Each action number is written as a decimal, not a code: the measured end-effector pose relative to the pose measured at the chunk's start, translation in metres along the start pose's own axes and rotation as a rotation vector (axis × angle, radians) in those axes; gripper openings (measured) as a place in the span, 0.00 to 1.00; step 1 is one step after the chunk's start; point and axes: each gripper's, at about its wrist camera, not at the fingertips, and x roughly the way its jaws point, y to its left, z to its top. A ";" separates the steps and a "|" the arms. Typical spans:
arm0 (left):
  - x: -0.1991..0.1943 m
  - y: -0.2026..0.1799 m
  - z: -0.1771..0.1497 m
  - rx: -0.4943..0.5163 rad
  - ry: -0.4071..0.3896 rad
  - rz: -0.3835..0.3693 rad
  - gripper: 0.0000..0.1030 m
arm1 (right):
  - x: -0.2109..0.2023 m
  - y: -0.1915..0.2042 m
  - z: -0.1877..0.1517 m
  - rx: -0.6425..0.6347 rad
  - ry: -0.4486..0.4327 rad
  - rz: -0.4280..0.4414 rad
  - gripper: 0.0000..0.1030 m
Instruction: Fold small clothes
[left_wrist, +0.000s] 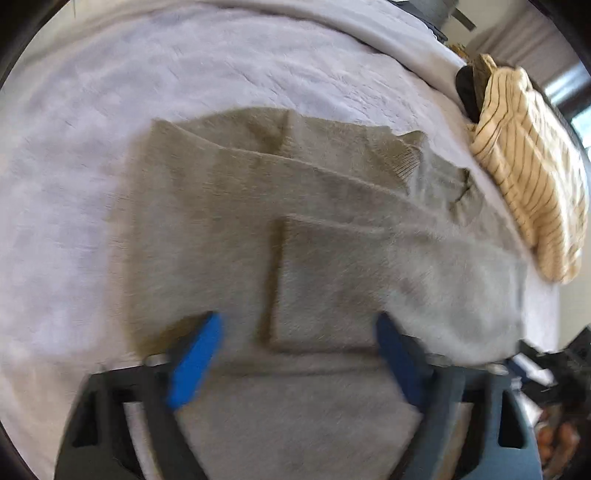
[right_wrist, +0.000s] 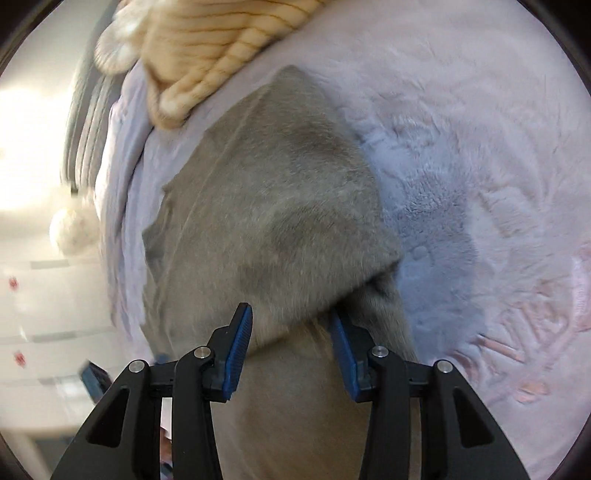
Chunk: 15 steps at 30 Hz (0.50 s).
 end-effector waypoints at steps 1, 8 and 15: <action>0.003 -0.001 0.002 -0.010 0.011 -0.019 0.35 | 0.002 0.000 0.002 0.010 -0.003 0.007 0.19; -0.015 0.000 -0.017 0.065 -0.019 -0.012 0.05 | 0.002 0.017 0.000 -0.150 0.004 -0.137 0.06; -0.008 0.007 -0.031 0.063 0.009 0.014 0.05 | 0.013 0.022 -0.003 -0.189 0.040 -0.190 0.07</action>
